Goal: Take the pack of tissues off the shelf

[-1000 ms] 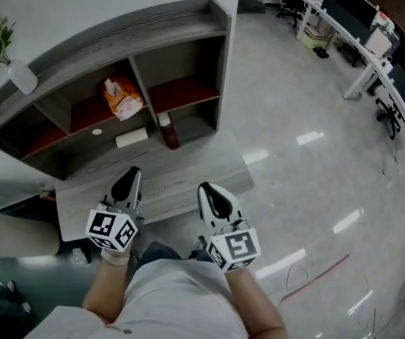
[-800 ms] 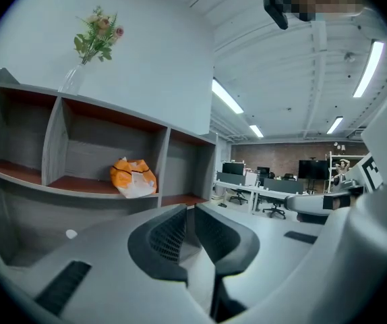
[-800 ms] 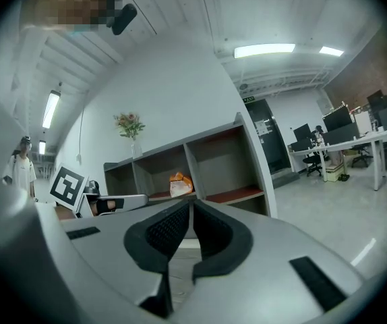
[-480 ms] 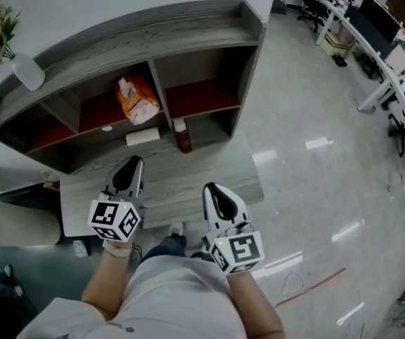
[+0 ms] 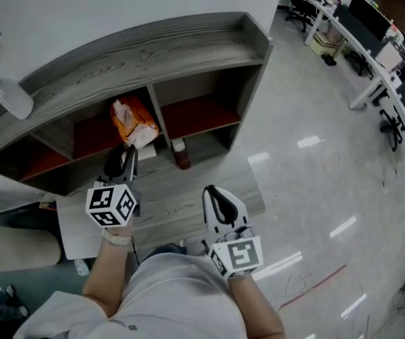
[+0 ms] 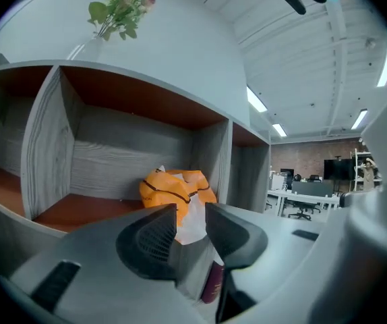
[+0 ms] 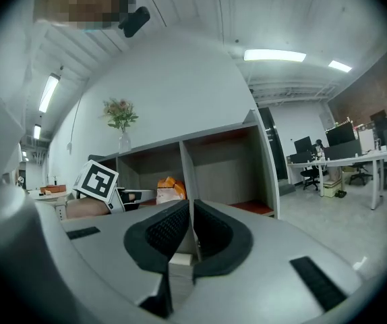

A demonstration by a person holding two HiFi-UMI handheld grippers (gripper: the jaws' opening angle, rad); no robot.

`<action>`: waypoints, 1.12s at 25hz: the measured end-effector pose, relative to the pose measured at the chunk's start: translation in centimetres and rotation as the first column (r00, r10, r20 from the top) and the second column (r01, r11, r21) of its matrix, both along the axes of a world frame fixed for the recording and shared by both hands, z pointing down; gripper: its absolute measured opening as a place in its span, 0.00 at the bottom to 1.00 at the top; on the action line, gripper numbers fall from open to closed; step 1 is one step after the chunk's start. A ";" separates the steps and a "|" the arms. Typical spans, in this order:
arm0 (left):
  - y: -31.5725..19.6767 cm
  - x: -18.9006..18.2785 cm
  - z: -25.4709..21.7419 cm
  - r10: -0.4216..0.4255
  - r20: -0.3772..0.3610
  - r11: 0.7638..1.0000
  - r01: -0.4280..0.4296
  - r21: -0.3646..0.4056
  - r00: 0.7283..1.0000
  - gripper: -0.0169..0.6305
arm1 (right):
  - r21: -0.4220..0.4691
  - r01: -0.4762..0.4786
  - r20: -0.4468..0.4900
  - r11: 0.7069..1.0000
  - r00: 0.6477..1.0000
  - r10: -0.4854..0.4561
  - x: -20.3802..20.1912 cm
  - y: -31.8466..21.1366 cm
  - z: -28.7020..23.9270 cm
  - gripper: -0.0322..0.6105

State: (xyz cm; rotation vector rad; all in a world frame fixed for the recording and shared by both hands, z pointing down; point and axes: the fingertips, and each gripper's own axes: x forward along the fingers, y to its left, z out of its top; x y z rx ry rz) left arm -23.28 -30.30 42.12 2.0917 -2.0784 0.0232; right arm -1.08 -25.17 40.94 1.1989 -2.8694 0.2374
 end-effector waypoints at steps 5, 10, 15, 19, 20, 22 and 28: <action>-2.3 -0.2 0.6 0.026 0.009 1.000 -0.026 -0.012 1.000 0.22 | 0.004 -0.035 -0.010 0.999 0.999 0.036 -0.3 -1.3 0.0 0.09; -2.9 -0.4 0.6 0.023 0.026 1.000 -0.023 -0.005 0.999 0.19 | 0.004 -0.065 -0.015 0.998 0.998 0.065 0.0 -1.7 0.1 0.09; -2.4 -0.5 0.2 0.009 0.041 1.000 -0.009 0.002 0.999 0.10 | 0.004 -0.073 -0.014 0.997 0.997 0.073 0.2 -1.4 0.0 0.09; -1.4 -0.1 -0.6 0.019 0.044 1.000 -0.019 0.016 0.999 0.08 | 0.004 -0.067 -0.007 0.998 0.998 0.068 0.5 -1.0 -0.2 0.09; -1.0 0.0 -0.9 0.022 0.043 1.000 -0.023 0.018 0.999 0.07 | 0.005 -0.066 -0.006 0.998 0.998 0.066 0.6 -0.8 -0.3 0.09; -0.2 0.4 -1.3 0.027 0.046 0.999 -0.028 0.024 0.999 0.07 | 0.007 -0.063 -0.006 0.998 0.998 0.063 0.7 -0.3 -0.3 0.09; 3.0 2.1 -2.3 0.031 0.070 0.999 -0.034 0.039 0.997 0.07 | 0.009 -0.047 0.002 0.999 0.999 0.047 1.7 1.7 -0.4 0.09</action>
